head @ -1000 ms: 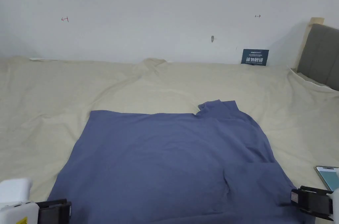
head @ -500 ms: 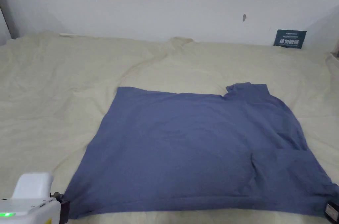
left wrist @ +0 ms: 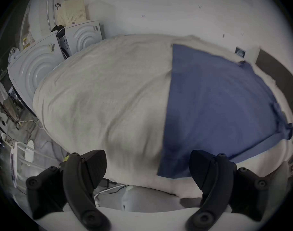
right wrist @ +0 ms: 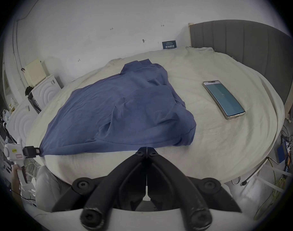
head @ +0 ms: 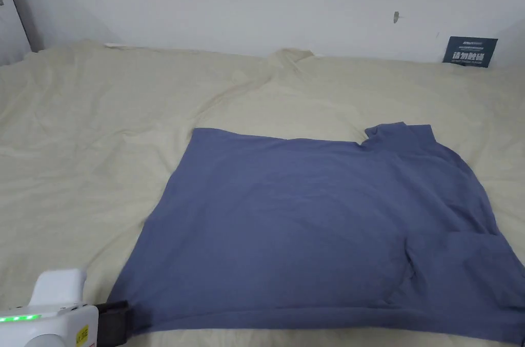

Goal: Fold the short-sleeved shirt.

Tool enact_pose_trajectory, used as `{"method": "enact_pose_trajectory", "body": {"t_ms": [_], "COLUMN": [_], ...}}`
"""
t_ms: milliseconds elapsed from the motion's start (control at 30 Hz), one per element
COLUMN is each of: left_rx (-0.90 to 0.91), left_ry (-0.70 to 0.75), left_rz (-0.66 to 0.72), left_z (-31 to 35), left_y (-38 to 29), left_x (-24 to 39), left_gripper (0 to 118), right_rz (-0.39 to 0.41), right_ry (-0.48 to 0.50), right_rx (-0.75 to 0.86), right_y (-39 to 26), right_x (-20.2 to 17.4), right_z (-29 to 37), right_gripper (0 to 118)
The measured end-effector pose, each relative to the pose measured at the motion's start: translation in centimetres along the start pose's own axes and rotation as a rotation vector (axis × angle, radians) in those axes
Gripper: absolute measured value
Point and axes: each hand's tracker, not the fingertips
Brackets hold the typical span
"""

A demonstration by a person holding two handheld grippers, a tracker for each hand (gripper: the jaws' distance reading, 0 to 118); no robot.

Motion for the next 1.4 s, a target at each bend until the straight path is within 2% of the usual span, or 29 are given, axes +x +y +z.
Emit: {"method": "enact_pose_trajectory", "body": {"t_ms": [133, 200, 267, 300, 367, 400, 633, 667, 733, 767, 900, 1033, 1067, 1100, 1167, 1200, 1233, 1400], "left_rx": [0.003, 0.003, 0.005, -0.006, 0.004, 0.003, 0.049, 0.057, 0.063, 0.063, 0.055, 0.047, 0.043, 0.036, 0.034, 0.027, 0.025, 0.007], "left_ry": [-0.004, -0.019, -0.104, -0.107, 0.039, 0.031, -0.048, -0.053, -0.051, -0.046, -0.032, -0.025, -0.024, -0.028, -0.029, -0.032, -0.031, -0.029], "left_rz": [-0.019, -0.051, -0.058, -0.077, -0.207, -0.243, -0.056, -0.038, -0.041, -0.045, -0.062, -0.068, -0.067, -0.066, -0.061, -0.060, -0.060, -0.070], "left_z": [-0.2, 0.3, 0.8, 0.8, 1.2, 1.3, 3.6, 3.8, 4.3, 4.3, 4.2, 4.0, 4.0, 4.0, 4.0, 3.9, 3.8, 3.4], "left_y": [-0.2, -0.2, -0.2, -0.3, -0.4, -0.3, 1.8, 2.1, 2.3, 2.4, 2.3, 2.3, 2.3, 2.3, 2.3, 2.3, 2.3, 2.3], "left_x": [0.7, 1.0, 2.2, 3.3, 5.1, 5.6, 3.2, 3.1, 3.0, 3.2, 3.6, 3.7, 3.7, 3.7, 3.6, 3.5, 3.5, 3.5], "left_gripper": [98, 68, 21, 16, 6, 6, 6, 6, 6, 6, 6, 6, 6, 6, 6, 6, 6, 6], "right_rz": [-0.038, -0.042, -0.032, -0.029, -0.032, -0.031, -0.009, -0.005, 0.005, 0.020, 0.070, 0.083, 0.086, 0.111, 0.135, 0.155, 0.166, 0.119], "right_ry": [0.007, 0.004, -0.008, -0.013, -0.012, -0.014, -0.067, -0.072, -0.089, -0.100, -0.176, -0.167, -0.163, -0.121, -0.131, -0.165, -0.159, -0.115], "right_rx": [-0.010, -0.016, -0.021, -0.023, -0.030, -0.030, -0.015, -0.016, -0.034, -0.023, 0.001, -0.022, -0.037, -0.027, -0.024, -0.058, -0.081, -0.092], "right_y": [-0.3, -0.3, -0.5, -0.6, -0.6, -0.7, -0.9, -0.9, -0.3, 0.0, 1.9, 3.6, 3.8, 3.8, 3.9, 3.7, 3.5, 3.1], "right_x": [0.8, 1.1, 1.1, 1.2, 1.7, 1.8, 4.1, 4.3, 4.8, 5.1, 5.4, 6.1, 5.9, 5.7, 5.1, 4.7, 4.7, 4.8], "right_z": [-0.1, -0.2, -0.3, -0.3, -0.3, -0.1, 0.4, 0.2, -0.6, -0.8, -1.8, -3.7, -3.9, -3.8, -4.2, -4.8, -5.4, -5.3], "right_gripper": [0, 0, 0, 0, 0, 0, 3, 27, 87, 99, 99, 98, 89, 69, 5, 5, 4, 2]}}
